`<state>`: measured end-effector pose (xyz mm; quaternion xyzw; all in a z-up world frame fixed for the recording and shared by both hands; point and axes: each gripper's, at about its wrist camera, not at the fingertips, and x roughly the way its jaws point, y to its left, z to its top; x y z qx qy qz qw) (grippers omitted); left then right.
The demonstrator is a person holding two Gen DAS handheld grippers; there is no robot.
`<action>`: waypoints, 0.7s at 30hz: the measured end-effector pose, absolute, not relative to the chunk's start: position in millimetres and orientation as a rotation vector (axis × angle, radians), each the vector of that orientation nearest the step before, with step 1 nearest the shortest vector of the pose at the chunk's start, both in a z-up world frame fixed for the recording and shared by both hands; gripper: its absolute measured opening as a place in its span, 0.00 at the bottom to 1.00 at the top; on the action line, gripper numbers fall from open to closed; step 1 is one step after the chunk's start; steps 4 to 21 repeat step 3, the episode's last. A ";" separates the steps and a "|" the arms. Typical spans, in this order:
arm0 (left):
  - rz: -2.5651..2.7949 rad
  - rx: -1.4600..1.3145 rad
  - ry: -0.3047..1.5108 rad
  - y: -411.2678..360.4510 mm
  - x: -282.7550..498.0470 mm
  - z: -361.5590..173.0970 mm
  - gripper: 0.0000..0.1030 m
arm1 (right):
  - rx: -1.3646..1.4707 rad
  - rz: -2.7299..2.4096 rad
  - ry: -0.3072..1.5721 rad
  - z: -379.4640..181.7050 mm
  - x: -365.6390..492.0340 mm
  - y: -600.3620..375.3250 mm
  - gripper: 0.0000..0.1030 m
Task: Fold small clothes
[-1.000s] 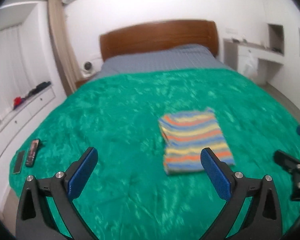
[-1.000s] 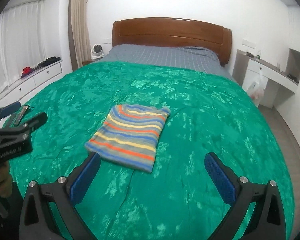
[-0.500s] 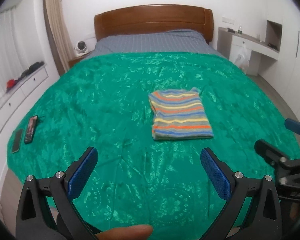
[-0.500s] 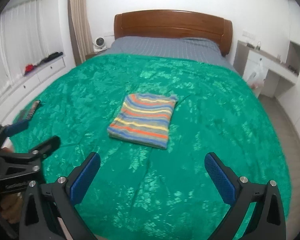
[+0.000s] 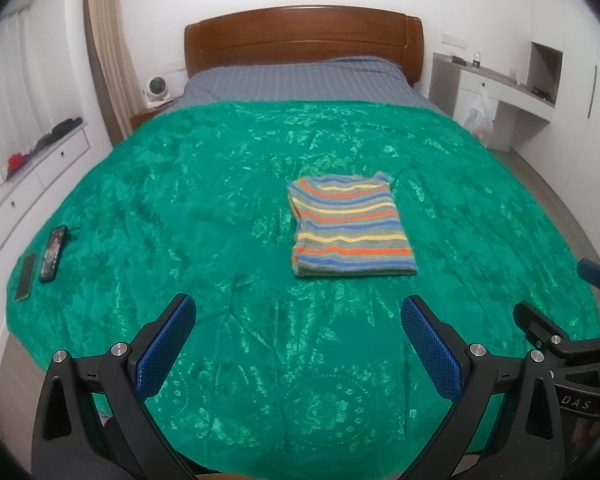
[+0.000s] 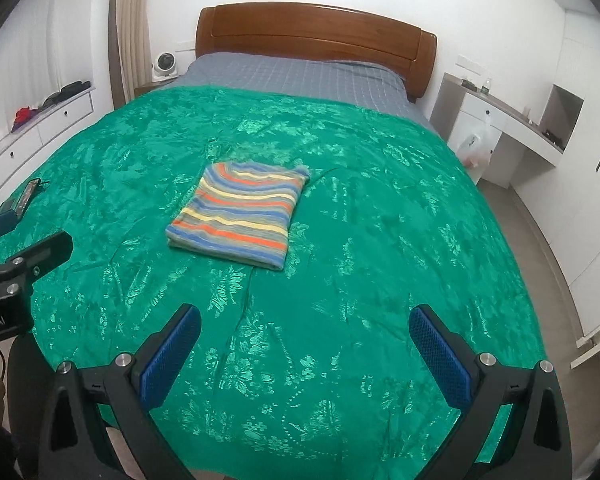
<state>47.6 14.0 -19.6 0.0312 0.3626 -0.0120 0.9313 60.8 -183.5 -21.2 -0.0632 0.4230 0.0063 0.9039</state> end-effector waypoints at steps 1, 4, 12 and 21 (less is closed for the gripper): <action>-0.023 0.071 0.740 12.1 47.5 -19.3 1.00 | -0.129 0.014 0.873 -21.6 60.4 -183.6 1.00; -0.025 0.090 0.736 7.8 47.1 -19.0 1.00 | -0.125 0.017 0.872 -21.6 60.6 -184.4 1.00; -0.025 0.090 0.736 7.8 47.1 -19.0 1.00 | -0.125 0.017 0.872 -21.6 60.6 -184.4 1.00; -0.025 0.090 0.736 7.8 47.1 -19.0 1.00 | -0.125 0.017 0.872 -21.6 60.6 -184.4 1.00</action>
